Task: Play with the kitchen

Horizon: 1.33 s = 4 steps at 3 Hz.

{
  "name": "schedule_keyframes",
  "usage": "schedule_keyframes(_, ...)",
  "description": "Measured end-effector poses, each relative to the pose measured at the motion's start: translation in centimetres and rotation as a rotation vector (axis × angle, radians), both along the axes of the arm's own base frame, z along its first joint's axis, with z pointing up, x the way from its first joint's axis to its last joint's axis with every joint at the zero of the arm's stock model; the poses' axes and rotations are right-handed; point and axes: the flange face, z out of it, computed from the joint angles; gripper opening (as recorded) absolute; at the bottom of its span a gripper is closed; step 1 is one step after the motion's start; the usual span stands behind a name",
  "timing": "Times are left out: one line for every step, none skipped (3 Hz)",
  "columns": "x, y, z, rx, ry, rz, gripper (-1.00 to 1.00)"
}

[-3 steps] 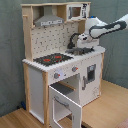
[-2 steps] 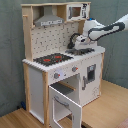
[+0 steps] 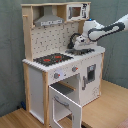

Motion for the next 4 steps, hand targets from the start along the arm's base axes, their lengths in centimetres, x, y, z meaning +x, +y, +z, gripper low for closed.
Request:
schedule_keyframes(-1.7,3.2,4.6,-0.041,-0.113,0.025,-1.00)
schedule_keyframes(-4.0,5.6,8.3,-0.074,-0.194,0.030,-1.00)
schedule_keyframes(-6.2,7.2,11.8,-0.084,-0.276,0.018,-1.00)
schedule_keyframes(-6.4,9.8,11.4,-0.048,-0.318,0.000,-1.00)
